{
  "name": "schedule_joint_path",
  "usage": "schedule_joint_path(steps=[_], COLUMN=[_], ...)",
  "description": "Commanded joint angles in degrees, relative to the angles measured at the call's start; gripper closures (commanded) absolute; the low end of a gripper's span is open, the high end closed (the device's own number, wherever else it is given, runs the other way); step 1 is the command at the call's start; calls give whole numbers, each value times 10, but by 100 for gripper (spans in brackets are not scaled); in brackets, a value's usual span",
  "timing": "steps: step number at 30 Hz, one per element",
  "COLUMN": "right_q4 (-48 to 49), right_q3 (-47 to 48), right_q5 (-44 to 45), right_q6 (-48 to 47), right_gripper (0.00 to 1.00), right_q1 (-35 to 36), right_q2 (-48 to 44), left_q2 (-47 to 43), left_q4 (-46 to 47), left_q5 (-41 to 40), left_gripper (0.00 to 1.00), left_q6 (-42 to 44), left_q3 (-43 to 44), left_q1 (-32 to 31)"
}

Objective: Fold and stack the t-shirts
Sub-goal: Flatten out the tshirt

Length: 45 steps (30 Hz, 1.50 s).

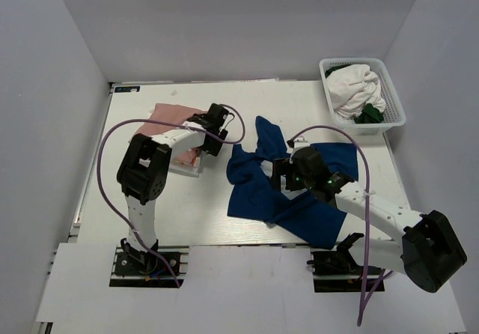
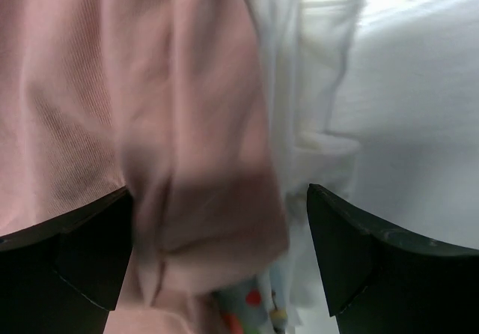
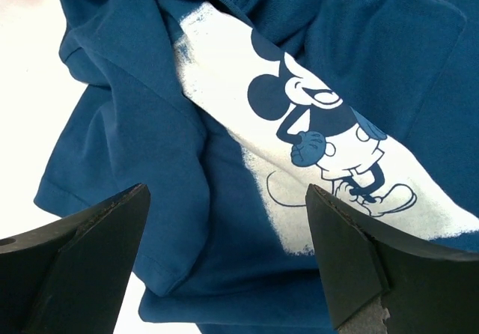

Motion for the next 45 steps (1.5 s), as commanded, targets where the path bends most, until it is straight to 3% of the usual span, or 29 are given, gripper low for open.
schedule_joint_path(steps=[1, 8, 12, 20, 27, 37, 41, 43, 45], right_q4=[21, 24, 27, 14, 2, -43, -51, -49, -50], right_q3=[13, 23, 33, 36, 77, 160, 189, 204, 208], right_q5=[-3, 9, 17, 53, 80, 69, 40, 20, 2], right_q6=[-13, -6, 2, 37, 49, 57, 63, 62, 60], right_gripper=[10, 10, 10, 10, 10, 10, 10, 10, 10], right_q1=[-3, -2, -3, -10, -24, -52, -62, -64, -64], right_q2=[7, 24, 39, 62, 93, 191, 227, 247, 256], left_q2=[33, 88, 104, 78, 135, 266, 285, 272, 221], left_q4=[-27, 10, 59, 258, 381, 386, 316, 310, 332], left_q5=[-68, -175, -214, -160, -56, 19, 58, 58, 52], left_gripper=[0, 0, 2, 10, 14, 18, 18, 18, 2], left_q6=[-27, -85, -65, 79, 169, 269, 258, 250, 230], left_q3=[25, 17, 51, -9, -3, 150, 226, 216, 182], left_q1=[10, 22, 53, 95, 132, 191, 204, 204, 204])
